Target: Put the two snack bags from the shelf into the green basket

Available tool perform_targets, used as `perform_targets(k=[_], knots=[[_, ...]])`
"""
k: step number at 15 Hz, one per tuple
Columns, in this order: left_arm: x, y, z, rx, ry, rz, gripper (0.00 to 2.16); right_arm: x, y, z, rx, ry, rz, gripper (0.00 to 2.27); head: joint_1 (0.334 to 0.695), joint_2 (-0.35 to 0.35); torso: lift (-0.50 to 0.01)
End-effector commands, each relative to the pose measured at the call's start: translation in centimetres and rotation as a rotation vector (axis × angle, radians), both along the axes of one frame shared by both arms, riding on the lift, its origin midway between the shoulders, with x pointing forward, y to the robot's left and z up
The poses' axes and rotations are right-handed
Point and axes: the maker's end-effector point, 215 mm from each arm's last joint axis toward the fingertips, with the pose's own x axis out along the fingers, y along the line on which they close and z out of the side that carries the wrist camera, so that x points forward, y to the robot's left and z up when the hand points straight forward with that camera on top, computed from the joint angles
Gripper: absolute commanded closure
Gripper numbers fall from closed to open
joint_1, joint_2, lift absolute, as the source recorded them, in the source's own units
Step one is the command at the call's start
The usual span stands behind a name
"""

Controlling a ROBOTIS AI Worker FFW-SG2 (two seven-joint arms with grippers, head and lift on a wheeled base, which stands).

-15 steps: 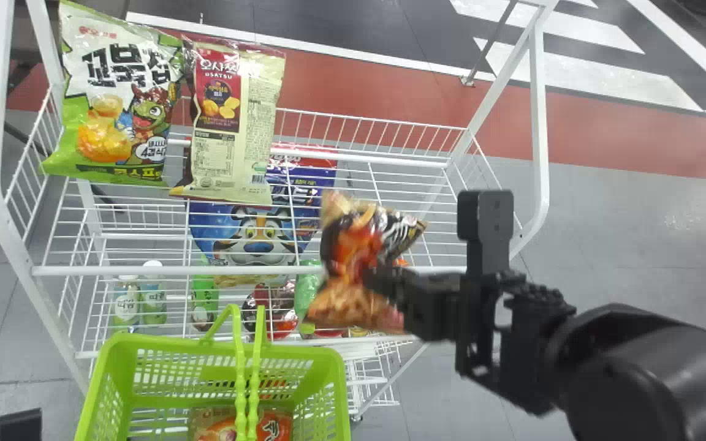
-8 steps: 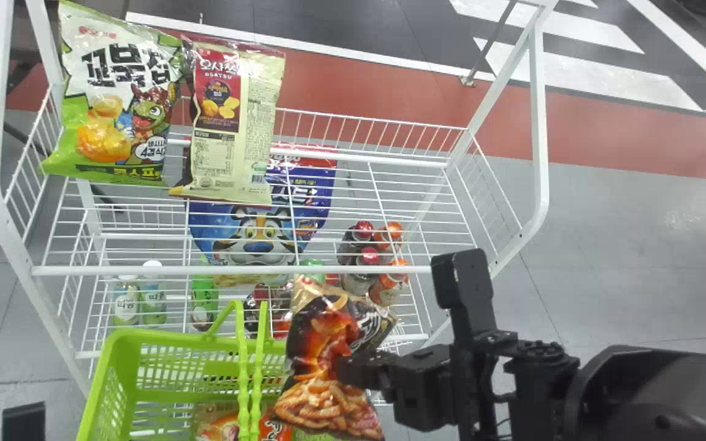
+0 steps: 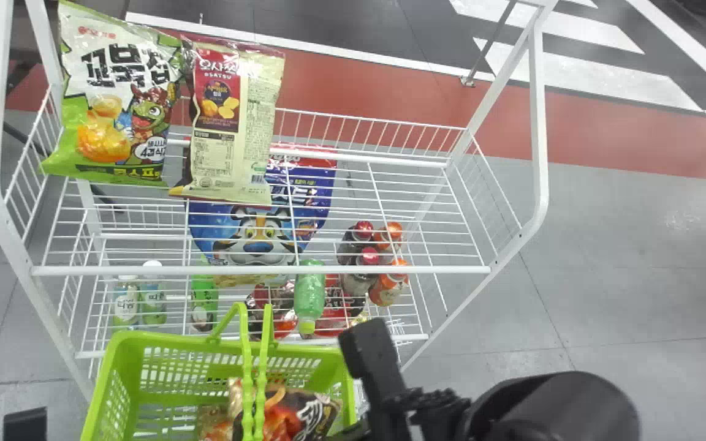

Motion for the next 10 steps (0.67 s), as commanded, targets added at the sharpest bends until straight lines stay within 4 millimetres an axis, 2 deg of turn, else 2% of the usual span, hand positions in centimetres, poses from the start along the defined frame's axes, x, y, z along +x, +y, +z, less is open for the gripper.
perform_targets(k=[1, 2, 3, 4, 6, 9, 10], knots=[[-0.1, -0.2, 0.1, -0.002, 0.0, -0.004, 1.84, 3.0, 2.9, -0.6, 0.039, -0.102, 0.004, 2.19, 0.695, -0.35, -0.012], [-0.1, -0.2, 0.1, -0.002, 0.0, -0.004, 1.84, 5.5, 4.2, -0.2, 0.066, -0.196, -0.007, 2.18, 0.695, -0.35, -0.012], [-0.1, -0.2, 0.1, -0.002, -0.002, -0.004, 1.84, 7.1, 4.6, -0.1, 0.068, -0.248, -0.009, 2.17, 0.695, -0.343, -0.012], [-0.1, -0.2, 0.1, -0.002, -0.002, -0.004, 1.84, 7.3, 4.7, -0.7, 0.062, -0.232, 0.001, 1.84, 0.695, -0.27, -0.012], [-0.2, -0.2, 0.1, -0.003, 0.0, -0.004, 1.84, 6.4, 4.0, -1.7, 0.037, -0.18, 0.012, 0.0, 0.695, -0.237, -0.012], [-0.1, -0.3, 0.1, 0.0, -0.003, -0.005, 1.84, 2.3, 2.0, -2.2, -0.004, -0.044, 0.045, 0.06, 0.695, -0.248, -0.012], [0.0, -0.3, 0.1, 0.001, -0.004, -0.006, 1.84, 1.6, 1.1, -1.8, -0.02, -0.035, 0.042, 0.06, 0.695, -0.28, -0.012]])
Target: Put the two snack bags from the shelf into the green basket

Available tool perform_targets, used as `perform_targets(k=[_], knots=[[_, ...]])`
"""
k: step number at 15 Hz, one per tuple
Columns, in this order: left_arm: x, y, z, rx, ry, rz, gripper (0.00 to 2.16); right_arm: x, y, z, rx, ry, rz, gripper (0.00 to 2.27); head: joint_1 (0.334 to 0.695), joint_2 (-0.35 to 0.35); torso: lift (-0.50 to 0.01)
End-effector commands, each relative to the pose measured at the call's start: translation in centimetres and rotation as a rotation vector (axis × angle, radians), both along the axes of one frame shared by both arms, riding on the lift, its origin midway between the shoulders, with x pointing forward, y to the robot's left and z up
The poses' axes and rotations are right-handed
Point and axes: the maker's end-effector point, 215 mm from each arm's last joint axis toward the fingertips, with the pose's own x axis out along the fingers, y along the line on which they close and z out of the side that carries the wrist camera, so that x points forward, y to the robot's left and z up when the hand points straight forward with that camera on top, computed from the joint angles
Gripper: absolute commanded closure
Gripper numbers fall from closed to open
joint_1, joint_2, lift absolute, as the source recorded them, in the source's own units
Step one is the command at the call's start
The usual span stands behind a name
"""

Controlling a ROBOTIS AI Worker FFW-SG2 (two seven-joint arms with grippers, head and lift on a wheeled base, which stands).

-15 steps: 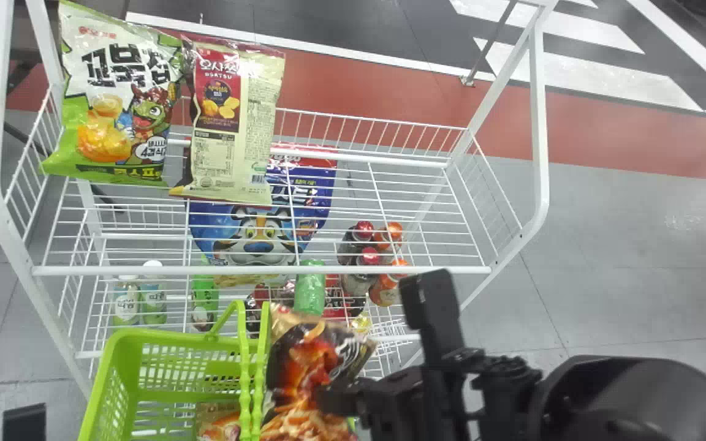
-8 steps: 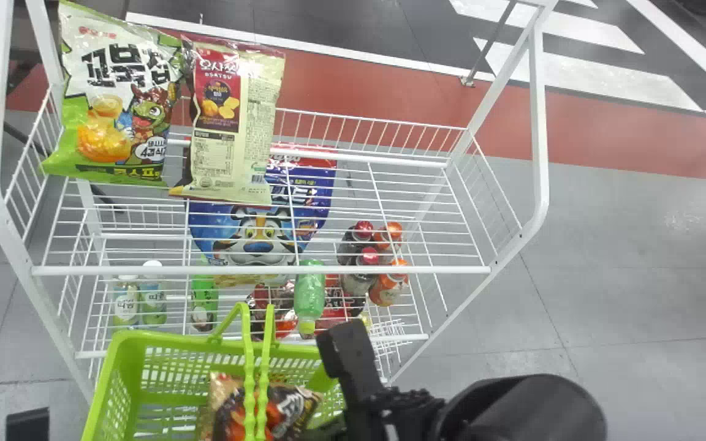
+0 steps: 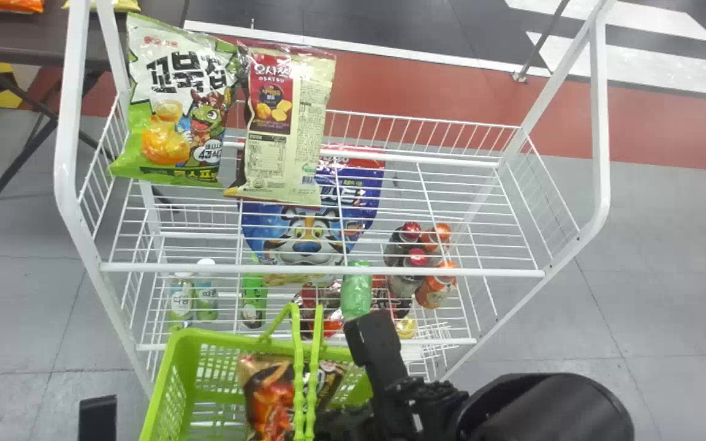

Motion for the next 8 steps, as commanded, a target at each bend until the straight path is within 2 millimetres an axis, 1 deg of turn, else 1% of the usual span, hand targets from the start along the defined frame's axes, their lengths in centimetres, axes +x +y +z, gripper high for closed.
perform_targets(k=[1, 3, 4, 6, 8], knots=[[0.0, -0.1, 0.0, -0.001, -0.001, -0.002, 1.84, -1.6, -2.0, 1.0, -0.035, 0.015, -0.013, 0.06, 0.695, -0.3, -0.012], [0.1, 0.0, 0.0, 0.001, -0.003, -0.004, 1.84, -0.6, -4.3, 3.1, -0.072, -0.059, -0.058, 0.06, 0.695, -0.35, -0.012], [0.1, 0.0, -0.1, 0.002, -0.001, -0.003, 1.84, 0.3, -5.6, 4.6, -0.078, -0.106, -0.091, 0.06, 0.695, -0.35, -0.012], [0.5, 0.2, -0.3, 0.003, -0.011, 0.013, 1.84, 3.8, -7.2, 8.2, -0.056, -0.265, -0.16, 0.07, 0.695, -0.35, -0.012], [0.9, 0.2, -0.2, -0.005, -0.022, 0.025, 1.84, 8.0, -8.4, 12.2, -0.024, -0.454, -0.221, 0.08, 0.695, -0.35, -0.012]])
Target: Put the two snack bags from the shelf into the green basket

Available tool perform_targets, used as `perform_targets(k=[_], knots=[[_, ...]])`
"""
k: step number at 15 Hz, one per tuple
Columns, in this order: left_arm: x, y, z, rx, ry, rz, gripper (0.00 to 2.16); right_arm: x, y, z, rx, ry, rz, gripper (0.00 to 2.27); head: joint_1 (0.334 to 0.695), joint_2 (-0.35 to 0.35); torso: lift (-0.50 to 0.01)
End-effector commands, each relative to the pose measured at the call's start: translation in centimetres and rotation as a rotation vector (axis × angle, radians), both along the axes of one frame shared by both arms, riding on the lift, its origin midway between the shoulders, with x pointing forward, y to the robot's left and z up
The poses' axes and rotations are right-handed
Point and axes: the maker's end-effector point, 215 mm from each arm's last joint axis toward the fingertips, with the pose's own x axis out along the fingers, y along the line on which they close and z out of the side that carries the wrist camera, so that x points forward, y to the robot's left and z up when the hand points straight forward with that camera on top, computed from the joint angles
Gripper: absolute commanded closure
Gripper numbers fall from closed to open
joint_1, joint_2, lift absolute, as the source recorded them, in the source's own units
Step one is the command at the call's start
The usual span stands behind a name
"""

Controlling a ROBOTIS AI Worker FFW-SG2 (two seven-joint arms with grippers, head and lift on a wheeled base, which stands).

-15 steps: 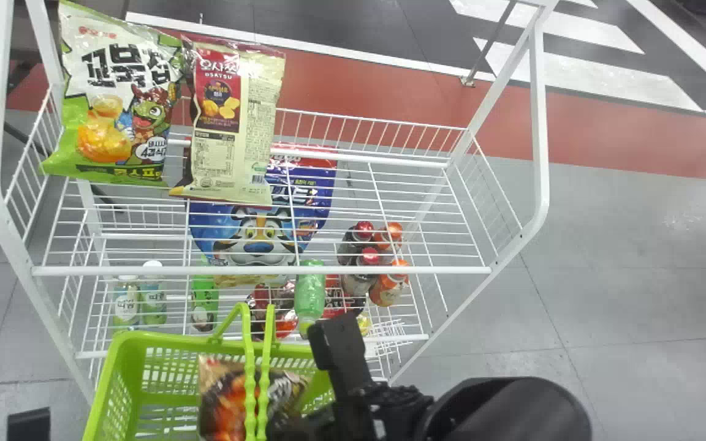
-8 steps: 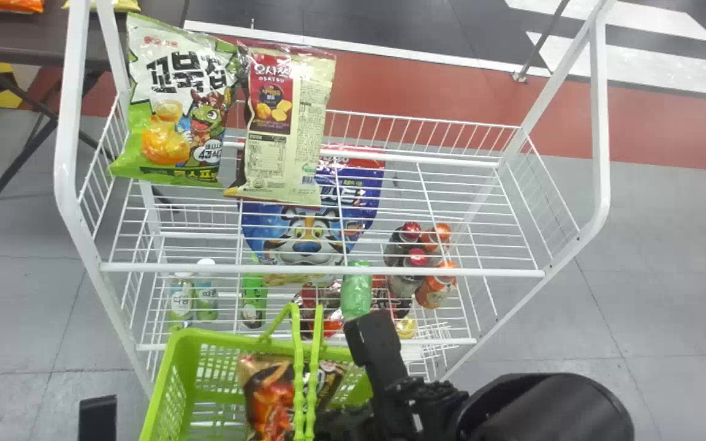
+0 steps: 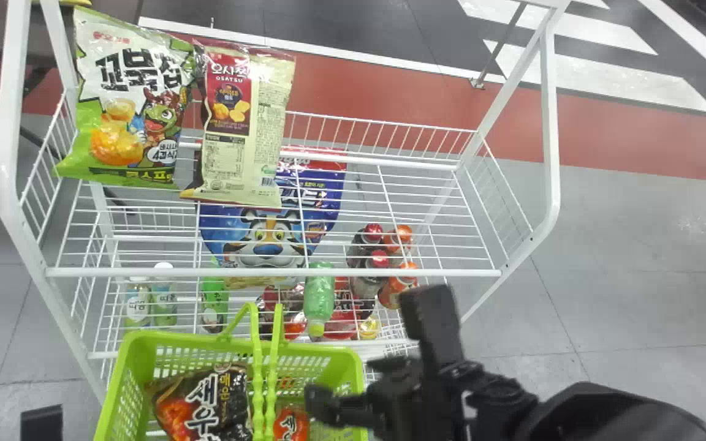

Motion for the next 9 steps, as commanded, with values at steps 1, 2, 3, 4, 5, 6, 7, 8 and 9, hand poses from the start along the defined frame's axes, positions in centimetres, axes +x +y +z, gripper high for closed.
perform_targets(k=[1, 2, 3, 4, 5, 6, 7, 8, 9], knots=[[0.3, 0.1, 0.1, -0.008, -0.011, 0.011, 1.84, 3.9, -0.9, 4.3, 0.04, -0.198, -0.05, 0.08, 0.695, -0.35, -0.012], [0.4, 0.1, 0.2, -0.011, -0.017, 0.016, 1.84, 5.3, -0.7, 6.2, 0.082, -0.283, -0.06, 0.08, 0.695, -0.35, -0.012], [0.4, 0.1, 0.1, -0.011, -0.015, 0.017, 1.84, 6.8, -0.6, 8.4, 0.127, -0.391, -0.071, 0.08, 0.695, -0.35, -0.012], [0.5, 0.2, 0.1, -0.011, -0.02, 0.023, 1.84, 7.9, -0.7, 10.5, 0.158, -0.495, -0.086, 0.08, 0.695, -0.35, -0.012], [0.6, 0.3, 0.0, -0.011, -0.017, 0.025, 1.84, 8.5, -1.0, 12.1, 0.184, -0.588, -0.111, 0.08, 0.695, -0.35, -0.012], [0.5, 0.2, 0.0, -0.013, -0.018, 0.025, 1.84, 8.7, -0.8, 12.6, 0.197, -0.646, -0.128, 0.08, 0.695, -0.35, -0.012], [0.4, 0.2, 0.0, -0.015, -0.016, 0.023, 1.84, 8.5, -0.7, 13.1, 0.194, -0.698, -0.135, 0.09, 0.695, -0.35, -0.012], [0.5, 0.3, 0.0, -0.014, -0.024, 0.029, 1.84, 8.0, -1.0, 13.4, 0.194, -0.747, -0.157, 0.09, 0.695, -0.35, -0.012], [0.6, 0.4, 0.1, -0.014, -0.031, 0.038, 1.84, 7.5, -1.5, 13.5, 0.197, -0.779, -0.185, 0.09, 0.695, -0.35, -0.012]])
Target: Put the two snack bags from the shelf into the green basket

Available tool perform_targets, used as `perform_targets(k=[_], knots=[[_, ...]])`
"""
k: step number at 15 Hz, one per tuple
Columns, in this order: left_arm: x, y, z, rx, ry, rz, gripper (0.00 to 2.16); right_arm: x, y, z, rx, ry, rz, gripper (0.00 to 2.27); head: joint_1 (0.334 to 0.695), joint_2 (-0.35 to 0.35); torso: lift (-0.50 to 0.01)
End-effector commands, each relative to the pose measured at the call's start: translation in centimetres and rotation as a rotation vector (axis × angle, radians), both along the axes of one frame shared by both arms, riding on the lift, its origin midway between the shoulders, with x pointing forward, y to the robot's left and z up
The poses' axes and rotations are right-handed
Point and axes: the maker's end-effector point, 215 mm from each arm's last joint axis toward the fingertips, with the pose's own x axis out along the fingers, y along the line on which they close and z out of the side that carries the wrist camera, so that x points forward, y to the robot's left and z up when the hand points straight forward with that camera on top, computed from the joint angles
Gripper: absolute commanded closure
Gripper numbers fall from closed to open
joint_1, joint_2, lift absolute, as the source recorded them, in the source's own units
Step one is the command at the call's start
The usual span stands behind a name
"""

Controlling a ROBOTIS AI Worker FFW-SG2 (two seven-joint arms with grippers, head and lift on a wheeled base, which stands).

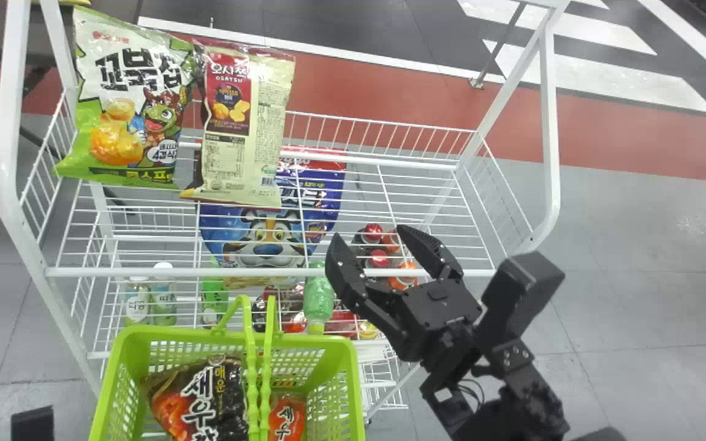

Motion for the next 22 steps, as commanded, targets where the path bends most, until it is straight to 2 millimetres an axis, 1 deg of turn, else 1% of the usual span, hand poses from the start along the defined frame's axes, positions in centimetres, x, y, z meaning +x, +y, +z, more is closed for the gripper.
perform_targets(k=[1, 2, 3, 4, 7, 10, 17, 22], knots=[[0.1, 0.3, -0.1, 0.001, -0.01, 0.013, 1.84, -1.5, -1.1, 0.2, 0.019, -0.08, -0.055, 0.09, 0.695, -0.35, -0.012], [0.0, 0.3, -0.2, 0.002, -0.007, 0.012, 1.84, -2.1, -1.4, -0.2, 0.022, -0.085, -0.068, 0.09, 0.695, -0.35, -0.012], [0.0, 0.3, -0.3, 0.001, -0.007, 0.013, 1.84, -2.5, -1.7, -1.1, 0.019, -0.069, -0.084, 0.09, 0.695, -0.35, -0.012], [0.0, 0.3, -0.2, 0.0, -0.008, 0.014, 1.84, -2.6, -2.0, -1.3, 0.016, -0.063, -0.095, 0.09, 0.695, -0.35, -0.012], [-0.5, 0.6, -0.5, 0.001, 0.0, 0.021, 1.84, -2.6, -1.6, -1.2, 0.021, -0.052, -0.089, 0.09, 0.695, -0.35, -0.012], [-0.7, 1.1, -0.3, -0.004, 0.0, 0.027, 1.84, -2.7, -0.9, -1.4, 0.022, -0.044, -0.081, 0.09, 0.695, -0.35, -0.012], [-0.9, 1.4, -0.3, -0.007, 0.005, 0.03, 1.84, -2.8, -0.2, -2.0, 0.008, -0.024, -0.074, 0.09, 0.695, -0.35, -0.012], [-1.1, 1.5, -0.2, -0.004, 0.006, 0.031, 1.84, -2.9, 0.1, -1.8, 0.01, -0.028, -0.071, 0.09, 0.695, -0.35, -0.012]])
